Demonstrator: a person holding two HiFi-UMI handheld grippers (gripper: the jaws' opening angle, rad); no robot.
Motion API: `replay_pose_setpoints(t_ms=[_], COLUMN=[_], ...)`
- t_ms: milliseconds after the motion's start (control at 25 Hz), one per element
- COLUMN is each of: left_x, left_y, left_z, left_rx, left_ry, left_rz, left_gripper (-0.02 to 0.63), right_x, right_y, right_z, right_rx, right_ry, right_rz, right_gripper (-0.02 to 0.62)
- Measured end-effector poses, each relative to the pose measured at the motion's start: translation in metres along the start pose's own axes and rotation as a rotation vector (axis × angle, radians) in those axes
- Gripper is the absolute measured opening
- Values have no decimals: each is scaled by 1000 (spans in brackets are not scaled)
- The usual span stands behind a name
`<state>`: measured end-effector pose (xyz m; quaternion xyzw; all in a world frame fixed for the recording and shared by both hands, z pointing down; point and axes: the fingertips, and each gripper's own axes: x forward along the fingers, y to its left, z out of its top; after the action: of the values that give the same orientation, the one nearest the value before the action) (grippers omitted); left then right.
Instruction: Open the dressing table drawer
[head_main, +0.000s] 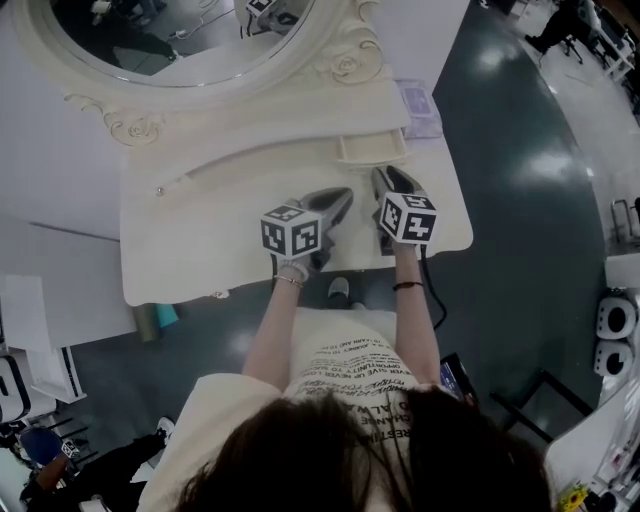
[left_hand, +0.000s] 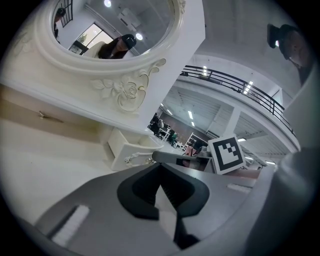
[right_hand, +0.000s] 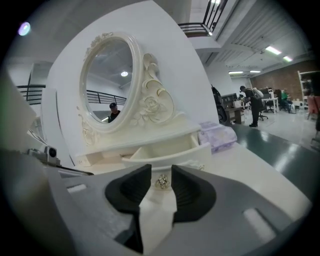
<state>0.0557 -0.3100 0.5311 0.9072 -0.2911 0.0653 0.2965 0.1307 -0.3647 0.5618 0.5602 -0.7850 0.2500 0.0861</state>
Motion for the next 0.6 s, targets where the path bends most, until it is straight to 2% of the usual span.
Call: replay_pose_setpoints(t_ms=[600], left_x=[-4], left_y=[-22], left_z=[16], left_rx=[69], left_ry=[-55], left_rz=[-41], left_gripper=[-2], right_x=[-40], right_y=[30], right_z=[13], right_rx=[-144], right_ry=[-61], right_rz=[193], right_gripper=[82])
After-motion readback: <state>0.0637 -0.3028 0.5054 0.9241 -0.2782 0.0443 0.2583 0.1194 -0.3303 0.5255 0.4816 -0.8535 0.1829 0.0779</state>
